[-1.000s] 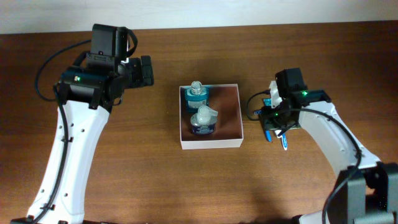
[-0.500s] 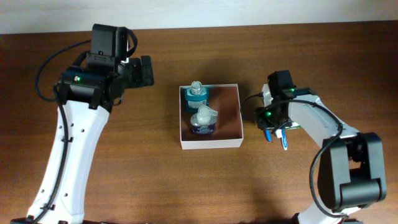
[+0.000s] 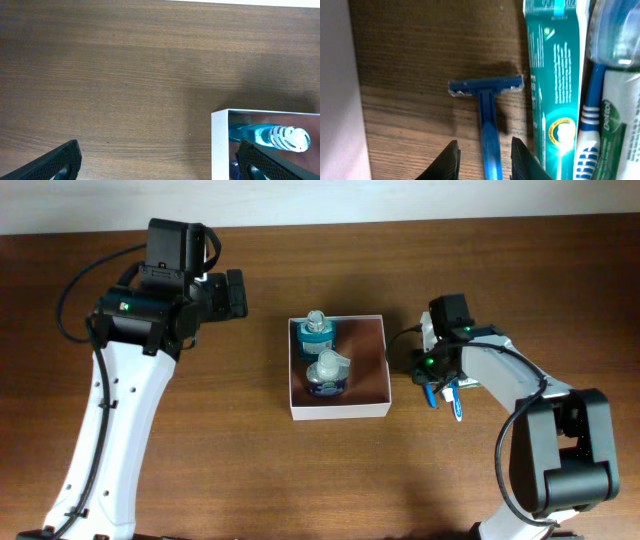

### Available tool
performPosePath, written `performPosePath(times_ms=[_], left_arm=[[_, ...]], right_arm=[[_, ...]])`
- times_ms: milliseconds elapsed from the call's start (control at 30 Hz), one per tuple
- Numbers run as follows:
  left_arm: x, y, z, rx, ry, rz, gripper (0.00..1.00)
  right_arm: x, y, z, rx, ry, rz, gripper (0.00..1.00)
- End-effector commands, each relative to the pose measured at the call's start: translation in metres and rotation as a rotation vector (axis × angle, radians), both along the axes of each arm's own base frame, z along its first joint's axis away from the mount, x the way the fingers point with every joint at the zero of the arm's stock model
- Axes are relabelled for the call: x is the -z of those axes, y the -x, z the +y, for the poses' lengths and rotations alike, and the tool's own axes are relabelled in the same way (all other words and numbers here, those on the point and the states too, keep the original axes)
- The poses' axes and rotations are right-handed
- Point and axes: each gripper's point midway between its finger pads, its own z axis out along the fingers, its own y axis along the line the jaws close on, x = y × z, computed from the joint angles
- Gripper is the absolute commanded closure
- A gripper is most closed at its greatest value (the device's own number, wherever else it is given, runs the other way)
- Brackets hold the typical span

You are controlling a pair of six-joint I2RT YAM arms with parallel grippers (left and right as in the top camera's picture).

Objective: Pack container
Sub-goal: 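Lower the right gripper and close on the blue razor handle, then lift the razor and carry it over the pink box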

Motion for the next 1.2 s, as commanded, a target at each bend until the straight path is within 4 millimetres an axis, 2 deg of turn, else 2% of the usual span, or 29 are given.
performPosePath(times_ms=[0, 100, 200, 433, 533, 600, 767, 833, 900, 967, 1033, 1067, 1133, 1167], left_arm=[[-0.008, -0.001, 0.004, 0.0, -0.017, -0.022, 0.01], [-0.008, -0.001, 0.004, 0.0, -0.017, -0.022, 0.01], [-0.008, -0.001, 0.004, 0.0, -0.017, -0.022, 0.01], [-0.008, -0.001, 0.004, 0.0, -0.017, -0.022, 0.01], [-0.008, -0.001, 0.004, 0.0, -0.017, -0.022, 0.01], [-0.008, -0.001, 0.004, 0.0, -0.017, -0.022, 0.01], [-0.008, -0.001, 0.004, 0.0, -0.017, -0.022, 0.0], [-0.008, -0.001, 0.004, 0.0, -0.017, -0.022, 0.01], [-0.008, -0.001, 0.004, 0.0, -0.017, -0.022, 0.01], [-0.008, -0.001, 0.004, 0.0, -0.017, -0.022, 0.01], [-0.008, -0.001, 0.004, 0.0, -0.017, -0.022, 0.01], [-0.008, -0.001, 0.004, 0.0, -0.017, -0.022, 0.01], [-0.008, -0.001, 0.004, 0.0, -0.017, -0.022, 0.01], [-0.008, -0.001, 0.004, 0.0, -0.017, -0.022, 0.0]], right_arm=[[0.008, 0.005, -0.005, 0.007, 0.015, 0.021, 0.73], [0.01, 0.008, -0.006, 0.007, 0.016, 0.028, 0.73], [0.011, 0.009, -0.006, 0.007, 0.016, 0.031, 0.79], [0.019, 0.017, -0.007, 0.007, 0.018, 0.046, 0.8], [0.022, 0.018, -0.007, 0.007, 0.017, 0.047, 0.92], [0.021, 0.018, -0.006, 0.006, 0.014, 0.046, 0.96], [0.006, 0.014, -0.003, 0.003, 0.008, 0.062, 0.96], [-0.011, 0.008, -0.002, 0.007, 0.004, 0.061, 0.96], [-0.044, -0.003, 0.006, -0.002, -0.035, 0.035, 0.96], [-0.067, -0.009, 0.014, -0.017, -0.06, 0.005, 0.96], [-0.092, -0.013, 0.024, -0.036, -0.09, -0.029, 0.96], [-0.111, -0.016, 0.033, -0.032, -0.111, -0.058, 0.96], [-0.129, -0.016, 0.041, -0.023, -0.124, -0.088, 0.96], [-0.146, -0.014, 0.052, -0.016, -0.142, -0.12, 0.96]])
